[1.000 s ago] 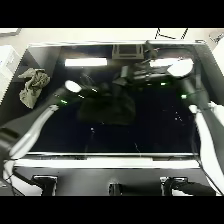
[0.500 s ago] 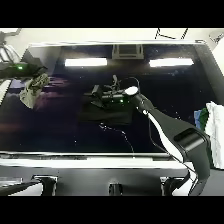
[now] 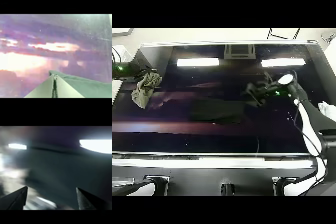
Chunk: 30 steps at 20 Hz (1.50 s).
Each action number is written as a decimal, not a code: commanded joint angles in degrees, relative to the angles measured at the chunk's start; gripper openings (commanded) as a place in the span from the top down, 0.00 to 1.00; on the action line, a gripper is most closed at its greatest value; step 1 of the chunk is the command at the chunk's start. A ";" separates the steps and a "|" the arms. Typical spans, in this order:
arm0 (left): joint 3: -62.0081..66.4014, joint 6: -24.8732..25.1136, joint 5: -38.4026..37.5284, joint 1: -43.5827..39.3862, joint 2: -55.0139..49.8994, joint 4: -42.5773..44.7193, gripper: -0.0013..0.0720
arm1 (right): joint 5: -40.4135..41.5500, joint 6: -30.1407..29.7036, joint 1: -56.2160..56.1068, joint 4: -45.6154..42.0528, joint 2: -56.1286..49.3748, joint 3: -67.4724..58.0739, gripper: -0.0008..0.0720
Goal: Fold the clothes and pants, and hang the long-sleeved shirts on hangers.
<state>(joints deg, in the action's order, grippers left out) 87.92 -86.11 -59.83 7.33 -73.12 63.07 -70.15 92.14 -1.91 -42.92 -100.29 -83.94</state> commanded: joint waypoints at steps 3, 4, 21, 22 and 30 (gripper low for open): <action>0.00 0.63 -2.10 0.09 0.17 0.17 0.95 | -0.17 -4.42 2.21 -1.31 -0.17 11.96 0.07; 0.00 0.61 -2.38 0.07 0.17 0.13 0.95 | 1.44 -7.28 1.11 2.82 -1.20 12.90 0.07; 0.00 0.24 -2.75 -1.42 0.17 -1.11 0.94 | -7.08 -4.92 22.12 2.97 9.35 -12.02 0.94; 0.00 0.28 -2.75 -1.42 0.17 -1.11 0.94 | -8.44 -3.23 26.03 1.20 11.08 -14.03 0.94; 0.00 0.87 -2.75 -1.42 0.17 -1.11 0.94 | -10.82 4.98 55.58 -2.32 17.92 -19.91 0.94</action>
<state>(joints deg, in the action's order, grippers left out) 87.92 -85.36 -62.61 5.96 -72.97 61.95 -80.38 93.30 43.77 -43.99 -84.27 -102.54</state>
